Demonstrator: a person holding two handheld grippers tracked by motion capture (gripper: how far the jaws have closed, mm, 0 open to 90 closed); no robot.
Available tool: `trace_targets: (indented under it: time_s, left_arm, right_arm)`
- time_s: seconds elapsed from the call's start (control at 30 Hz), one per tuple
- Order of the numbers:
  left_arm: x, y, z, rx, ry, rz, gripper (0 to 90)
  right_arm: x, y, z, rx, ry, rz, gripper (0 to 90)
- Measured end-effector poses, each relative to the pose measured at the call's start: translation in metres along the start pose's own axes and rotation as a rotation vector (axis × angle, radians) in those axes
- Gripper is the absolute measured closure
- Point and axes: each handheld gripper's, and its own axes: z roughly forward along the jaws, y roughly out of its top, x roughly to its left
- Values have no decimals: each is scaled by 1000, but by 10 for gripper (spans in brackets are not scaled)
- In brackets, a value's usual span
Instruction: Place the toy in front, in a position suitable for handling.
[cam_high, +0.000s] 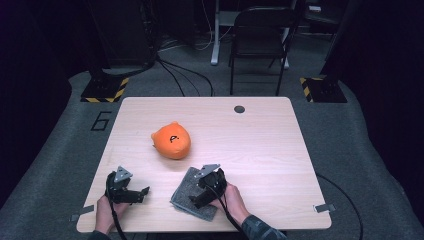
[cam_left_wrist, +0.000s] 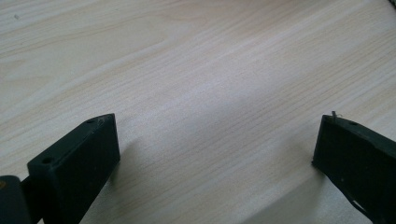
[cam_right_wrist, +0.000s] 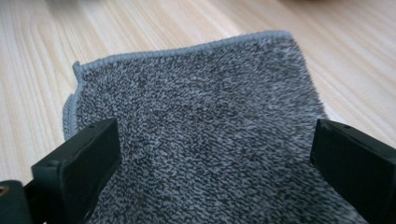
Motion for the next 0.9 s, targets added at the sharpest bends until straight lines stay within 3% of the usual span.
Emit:
trace_targets:
  time_s: [0.13, 0.3, 0.4, 0.63, 0.9]
  left_arm:
    - [0, 0, 0, 0, 0, 1, 3]
    - [0, 0, 0, 1, -2, 0, 3]
    - [0, 0, 0, 1, -2, 0, 3]
    - [0, 0, 0, 0, -1, 1, 3]
    - [0, 0, 0, 0, -1, 1, 3]
  right_arm:
    - [1, -3, 7, 35, -3, -12, 61]
    - [2, -5, 8, 37, -20, -4, 163]
    - [0, -6, 6, 29, -17, -24, 283]
    - [0, -8, 1, 4, -15, -14, 569]
    - [4, -8, 0, -4, -11, -36, 716]
